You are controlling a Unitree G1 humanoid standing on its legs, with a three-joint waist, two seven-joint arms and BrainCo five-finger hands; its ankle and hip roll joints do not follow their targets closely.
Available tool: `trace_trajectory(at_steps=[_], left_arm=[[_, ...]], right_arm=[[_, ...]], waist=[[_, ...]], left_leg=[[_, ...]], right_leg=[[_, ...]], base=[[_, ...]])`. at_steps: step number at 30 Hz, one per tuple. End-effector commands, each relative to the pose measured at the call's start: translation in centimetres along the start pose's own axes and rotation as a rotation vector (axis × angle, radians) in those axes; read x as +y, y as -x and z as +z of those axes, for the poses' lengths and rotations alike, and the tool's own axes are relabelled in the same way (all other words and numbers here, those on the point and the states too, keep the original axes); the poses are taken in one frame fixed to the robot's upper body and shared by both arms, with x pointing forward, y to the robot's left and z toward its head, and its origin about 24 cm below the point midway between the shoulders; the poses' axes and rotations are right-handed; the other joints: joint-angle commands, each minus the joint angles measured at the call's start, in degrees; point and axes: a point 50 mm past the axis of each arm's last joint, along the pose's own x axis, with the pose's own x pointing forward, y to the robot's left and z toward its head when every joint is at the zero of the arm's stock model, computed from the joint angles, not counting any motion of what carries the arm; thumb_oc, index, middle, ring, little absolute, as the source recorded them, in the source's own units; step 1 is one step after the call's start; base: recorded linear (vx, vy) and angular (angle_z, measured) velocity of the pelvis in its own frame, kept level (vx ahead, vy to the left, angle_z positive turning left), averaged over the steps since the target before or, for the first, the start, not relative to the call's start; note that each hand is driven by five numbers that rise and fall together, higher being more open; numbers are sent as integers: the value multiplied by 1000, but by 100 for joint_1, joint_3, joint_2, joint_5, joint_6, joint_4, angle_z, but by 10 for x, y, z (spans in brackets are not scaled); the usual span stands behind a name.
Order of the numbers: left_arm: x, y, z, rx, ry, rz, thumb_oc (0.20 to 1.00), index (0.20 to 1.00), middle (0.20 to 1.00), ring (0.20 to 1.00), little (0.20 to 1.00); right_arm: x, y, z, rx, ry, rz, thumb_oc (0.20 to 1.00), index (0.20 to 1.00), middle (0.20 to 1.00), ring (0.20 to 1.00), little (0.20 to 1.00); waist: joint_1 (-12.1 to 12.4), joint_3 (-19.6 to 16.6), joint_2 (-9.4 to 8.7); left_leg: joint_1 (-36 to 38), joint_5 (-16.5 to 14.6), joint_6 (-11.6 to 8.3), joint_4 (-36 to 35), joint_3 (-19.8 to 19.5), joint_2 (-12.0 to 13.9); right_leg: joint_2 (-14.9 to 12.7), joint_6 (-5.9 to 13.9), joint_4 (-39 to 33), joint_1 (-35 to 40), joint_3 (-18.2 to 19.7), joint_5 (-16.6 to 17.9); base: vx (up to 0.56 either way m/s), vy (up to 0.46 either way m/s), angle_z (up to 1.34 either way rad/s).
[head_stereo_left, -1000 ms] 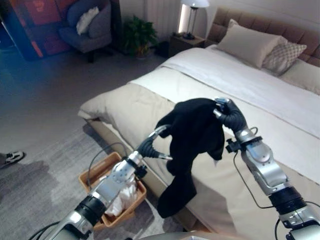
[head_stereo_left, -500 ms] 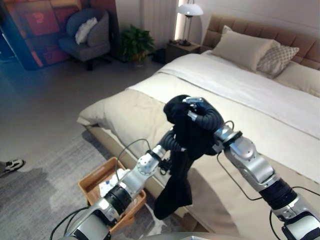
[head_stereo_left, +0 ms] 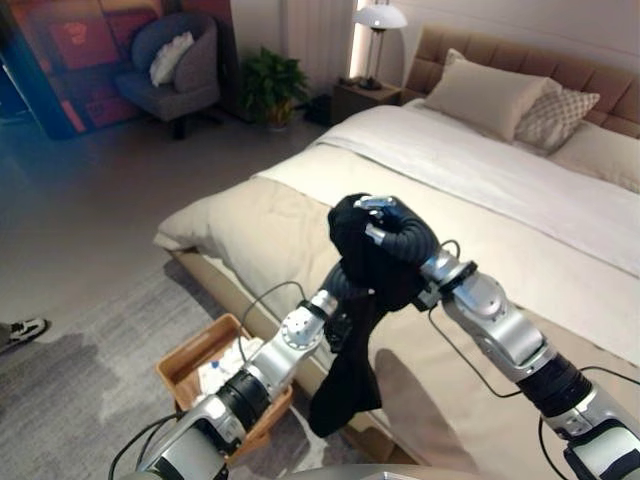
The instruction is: Pick up clothes into the bucket
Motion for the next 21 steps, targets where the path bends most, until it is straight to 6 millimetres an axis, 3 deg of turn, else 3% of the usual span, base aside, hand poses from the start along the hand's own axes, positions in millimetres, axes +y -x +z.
trace_trajectory(at_steps=[1,13,19,20,21], left_arm=[[-20,-29,23,-82,-19,-76,200,200,200,200,200],[-9,-19,18,-72,15,-32,200,200,200,200,200],[30,6,6,-40,-75,98,200,200,200,200,200],[43,14,0,-21,-73,161,200,200,200,200,200],[46,21,-5,-4,-79,165,200,200,200,200,200]], right_arm=[[12,-24,66,-335,-27,89,200,200,200,200,200],[6,-16,64,-318,-27,56,200,200,200,200,200],[-7,-3,55,-278,-40,-12,200,200,200,200,200],[-11,-3,54,-270,-47,-31,529,529,529,529,529],[-15,0,53,-268,-45,-47,787,787,787,787,787]], waist=[[32,-93,-163],[74,-105,-164],[115,-103,-163],[137,-101,-168],[147,-103,-167]], left_leg=[[-149,-202,-41,407,-107,105],[-163,-214,-23,411,-140,68],[-133,-222,-21,414,-124,69],[-129,-219,-24,412,-113,74],[-125,-218,-26,407,-106,80]], right_leg=[[-230,293,388,-258,-32,364],[-270,308,392,-237,-74,363],[-277,300,410,-238,-43,350],[-277,293,409,-239,-39,349],[-273,289,410,-237,-37,340]], base=[[0,0,0],[0,0,0],[0,0,0],[0,0,0],[0,0,0]])
